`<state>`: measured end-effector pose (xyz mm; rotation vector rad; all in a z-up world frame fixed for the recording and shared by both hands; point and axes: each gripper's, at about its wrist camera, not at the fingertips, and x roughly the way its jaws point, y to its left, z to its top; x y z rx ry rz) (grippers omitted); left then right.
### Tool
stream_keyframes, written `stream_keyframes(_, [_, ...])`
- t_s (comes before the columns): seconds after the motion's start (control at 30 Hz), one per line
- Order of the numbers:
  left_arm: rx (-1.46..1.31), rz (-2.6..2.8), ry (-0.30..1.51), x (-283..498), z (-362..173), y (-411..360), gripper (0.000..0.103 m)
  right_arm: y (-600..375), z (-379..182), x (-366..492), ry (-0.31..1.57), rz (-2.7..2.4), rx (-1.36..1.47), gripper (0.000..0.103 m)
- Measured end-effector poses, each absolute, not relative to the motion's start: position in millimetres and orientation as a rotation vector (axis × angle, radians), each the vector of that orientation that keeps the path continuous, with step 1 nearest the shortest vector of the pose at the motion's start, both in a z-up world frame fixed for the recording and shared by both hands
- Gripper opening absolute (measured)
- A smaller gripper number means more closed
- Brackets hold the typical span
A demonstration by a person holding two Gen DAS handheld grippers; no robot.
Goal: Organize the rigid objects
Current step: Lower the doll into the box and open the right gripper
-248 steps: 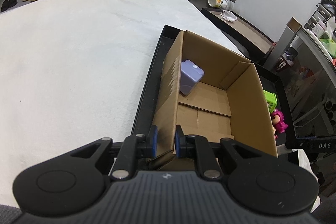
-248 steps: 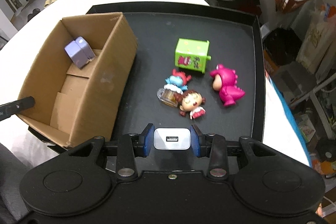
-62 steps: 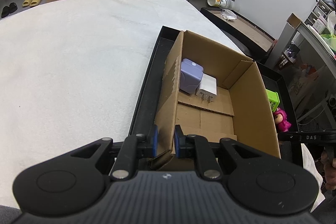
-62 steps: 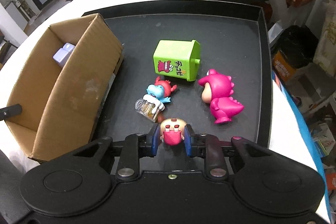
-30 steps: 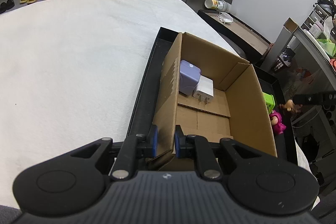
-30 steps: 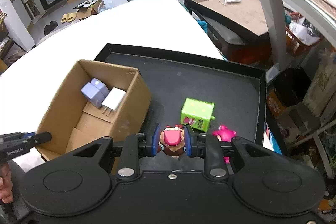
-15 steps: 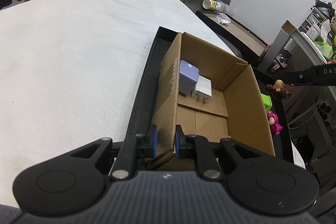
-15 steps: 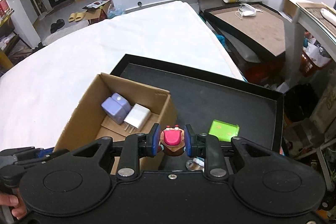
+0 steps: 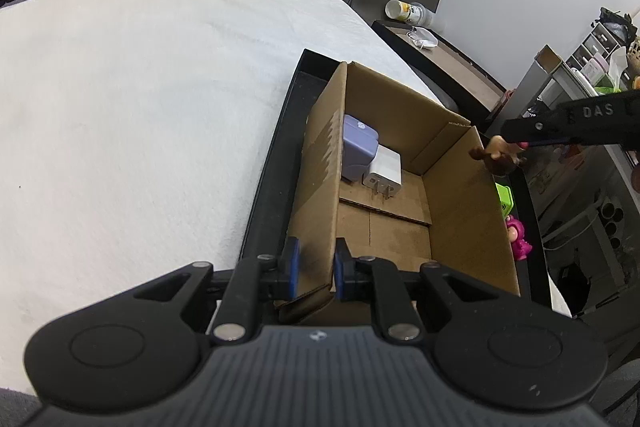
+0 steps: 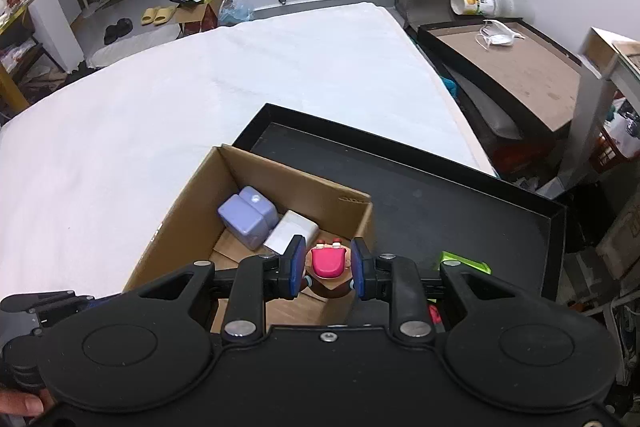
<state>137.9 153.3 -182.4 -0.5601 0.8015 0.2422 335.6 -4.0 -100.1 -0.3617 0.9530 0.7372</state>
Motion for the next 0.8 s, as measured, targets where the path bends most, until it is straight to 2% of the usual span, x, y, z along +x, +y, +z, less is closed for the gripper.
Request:
stream_keyframes(0.37, [-0.561,0.235,0.8,138,-184,155,0.016,15,-102,348,0.938,0.694,-0.375,0.025])
stream_keyframes(0.8, [-0.545,0.24,0.802,139,-183,152,0.017,-23,-98,350,0.949,0.677,-0.325,0.026])
